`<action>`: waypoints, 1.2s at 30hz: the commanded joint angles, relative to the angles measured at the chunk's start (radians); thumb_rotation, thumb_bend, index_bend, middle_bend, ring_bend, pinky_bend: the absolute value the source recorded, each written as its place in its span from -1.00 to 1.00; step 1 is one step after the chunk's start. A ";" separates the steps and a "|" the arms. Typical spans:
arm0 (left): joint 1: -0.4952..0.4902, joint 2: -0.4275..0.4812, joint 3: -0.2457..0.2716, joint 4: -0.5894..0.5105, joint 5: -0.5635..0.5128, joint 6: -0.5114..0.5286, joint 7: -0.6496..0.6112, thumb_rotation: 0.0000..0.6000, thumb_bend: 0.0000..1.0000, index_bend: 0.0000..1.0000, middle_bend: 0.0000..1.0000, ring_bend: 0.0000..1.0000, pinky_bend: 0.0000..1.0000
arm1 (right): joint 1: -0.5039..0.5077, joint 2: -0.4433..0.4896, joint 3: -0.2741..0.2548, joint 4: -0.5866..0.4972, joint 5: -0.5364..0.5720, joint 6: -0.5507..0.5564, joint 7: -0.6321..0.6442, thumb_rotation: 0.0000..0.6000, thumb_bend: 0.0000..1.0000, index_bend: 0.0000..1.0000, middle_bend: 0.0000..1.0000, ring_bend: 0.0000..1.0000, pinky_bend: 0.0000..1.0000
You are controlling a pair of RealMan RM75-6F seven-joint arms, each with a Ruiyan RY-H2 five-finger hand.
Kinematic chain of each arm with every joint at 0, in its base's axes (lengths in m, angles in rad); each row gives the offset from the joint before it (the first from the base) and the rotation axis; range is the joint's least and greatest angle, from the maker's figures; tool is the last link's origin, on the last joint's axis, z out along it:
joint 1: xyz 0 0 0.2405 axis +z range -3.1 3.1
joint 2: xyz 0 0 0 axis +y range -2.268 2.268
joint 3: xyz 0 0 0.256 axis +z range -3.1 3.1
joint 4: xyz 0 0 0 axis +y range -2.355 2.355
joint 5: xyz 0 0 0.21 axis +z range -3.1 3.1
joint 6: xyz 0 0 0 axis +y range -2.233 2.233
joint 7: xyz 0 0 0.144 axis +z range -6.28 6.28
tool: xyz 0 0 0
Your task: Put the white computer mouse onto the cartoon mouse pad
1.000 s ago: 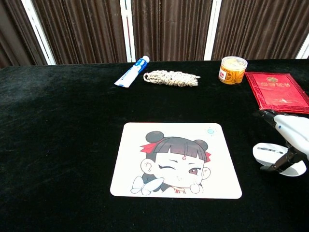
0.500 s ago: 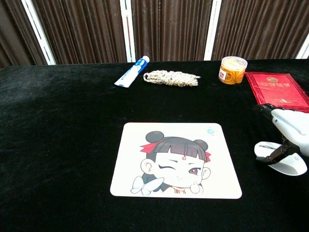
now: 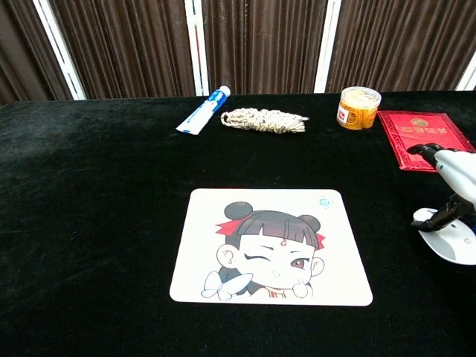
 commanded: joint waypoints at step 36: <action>0.000 0.004 0.004 -0.006 0.003 -0.004 -0.004 1.00 -0.74 -1.00 -1.00 -1.00 -1.00 | 0.062 -0.006 0.023 0.020 0.086 -0.003 0.008 1.00 -0.62 -1.00 -1.00 -1.00 -1.00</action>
